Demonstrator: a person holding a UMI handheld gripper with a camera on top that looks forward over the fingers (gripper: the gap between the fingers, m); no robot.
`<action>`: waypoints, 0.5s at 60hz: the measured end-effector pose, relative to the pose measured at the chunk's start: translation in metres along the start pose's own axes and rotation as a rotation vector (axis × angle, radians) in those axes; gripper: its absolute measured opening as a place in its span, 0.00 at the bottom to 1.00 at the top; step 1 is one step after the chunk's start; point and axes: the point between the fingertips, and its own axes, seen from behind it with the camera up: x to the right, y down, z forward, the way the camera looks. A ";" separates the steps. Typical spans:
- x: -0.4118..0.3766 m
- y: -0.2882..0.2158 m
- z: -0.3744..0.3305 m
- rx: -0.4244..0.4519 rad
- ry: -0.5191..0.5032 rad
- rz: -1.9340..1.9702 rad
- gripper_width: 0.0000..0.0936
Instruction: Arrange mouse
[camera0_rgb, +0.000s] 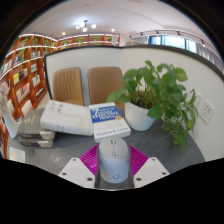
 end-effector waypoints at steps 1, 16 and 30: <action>-0.007 -0.010 -0.010 0.020 0.007 0.004 0.41; -0.175 -0.126 -0.147 0.254 -0.028 -0.007 0.41; -0.366 -0.080 -0.171 0.214 -0.216 -0.039 0.41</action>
